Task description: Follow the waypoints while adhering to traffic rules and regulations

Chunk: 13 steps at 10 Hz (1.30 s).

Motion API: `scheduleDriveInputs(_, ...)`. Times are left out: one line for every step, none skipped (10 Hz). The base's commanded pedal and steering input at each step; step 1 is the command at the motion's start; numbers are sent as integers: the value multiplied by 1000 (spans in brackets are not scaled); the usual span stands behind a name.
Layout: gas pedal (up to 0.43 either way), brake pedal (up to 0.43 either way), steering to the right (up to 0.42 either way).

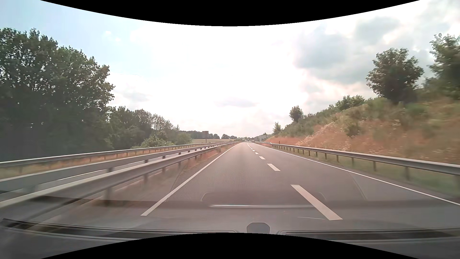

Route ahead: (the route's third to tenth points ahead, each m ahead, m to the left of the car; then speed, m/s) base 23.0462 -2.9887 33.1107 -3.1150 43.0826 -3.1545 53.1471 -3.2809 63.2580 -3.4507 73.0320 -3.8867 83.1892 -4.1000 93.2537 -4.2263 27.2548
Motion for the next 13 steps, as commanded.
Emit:
scheduleDriveInputs(240, 0, -1)
scheduleDriveInputs(240, 0, -1)
scheduleDriveInputs(240, 0, -2)
scheduleDriveInputs(240, 0, -1)
scheduleDriveInputs(240, 0, -1)
scheduleDriveInputs(240, 0, 0)
scheduleDriveInputs(240, 0, 0)
scheduleDriveInputs(240, 0, 0)
scheduleDriveInputs(240, 0, 1)
scheduleDriveInputs(240, 0, 1)
scheduleDriveInputs(240, 0, 1)
scheduleDriveInputs(240, 0, 1)
scheduleDriveInputs(240, 0, 1)
